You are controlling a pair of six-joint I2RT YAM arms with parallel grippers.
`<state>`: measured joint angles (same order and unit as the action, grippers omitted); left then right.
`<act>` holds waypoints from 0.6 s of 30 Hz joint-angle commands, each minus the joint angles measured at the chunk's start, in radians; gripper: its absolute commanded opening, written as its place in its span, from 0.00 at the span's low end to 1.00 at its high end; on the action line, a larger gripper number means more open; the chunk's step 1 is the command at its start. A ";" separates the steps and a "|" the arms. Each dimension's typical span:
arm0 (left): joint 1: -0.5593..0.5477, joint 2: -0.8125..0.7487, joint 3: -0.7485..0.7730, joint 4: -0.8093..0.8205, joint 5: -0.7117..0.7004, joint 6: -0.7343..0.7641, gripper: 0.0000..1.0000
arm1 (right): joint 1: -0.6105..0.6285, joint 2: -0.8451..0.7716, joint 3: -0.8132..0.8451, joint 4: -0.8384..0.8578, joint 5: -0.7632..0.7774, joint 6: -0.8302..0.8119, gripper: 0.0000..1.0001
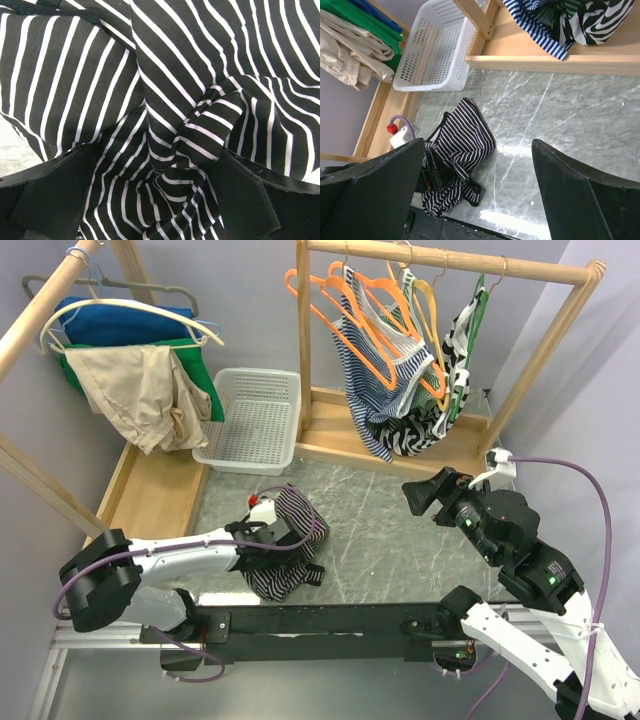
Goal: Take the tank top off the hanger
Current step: Pick up the tank top from the center of the board.
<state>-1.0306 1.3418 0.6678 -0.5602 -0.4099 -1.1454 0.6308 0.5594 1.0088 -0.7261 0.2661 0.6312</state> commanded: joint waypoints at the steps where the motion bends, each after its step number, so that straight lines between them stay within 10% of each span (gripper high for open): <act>1: 0.003 0.103 -0.060 0.123 0.089 -0.033 0.97 | 0.004 0.011 0.004 0.027 -0.005 -0.007 0.95; 11: -0.011 0.062 0.007 0.066 0.028 0.007 0.11 | 0.003 -0.003 -0.022 0.047 0.031 -0.030 0.98; 18: -0.011 0.000 0.096 0.042 0.016 0.082 0.01 | 0.001 0.060 0.016 0.051 0.012 -0.044 0.99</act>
<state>-1.0374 1.3678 0.6914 -0.4965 -0.4152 -1.1191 0.6308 0.5751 0.9939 -0.7162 0.2794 0.6071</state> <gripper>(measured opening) 0.143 0.991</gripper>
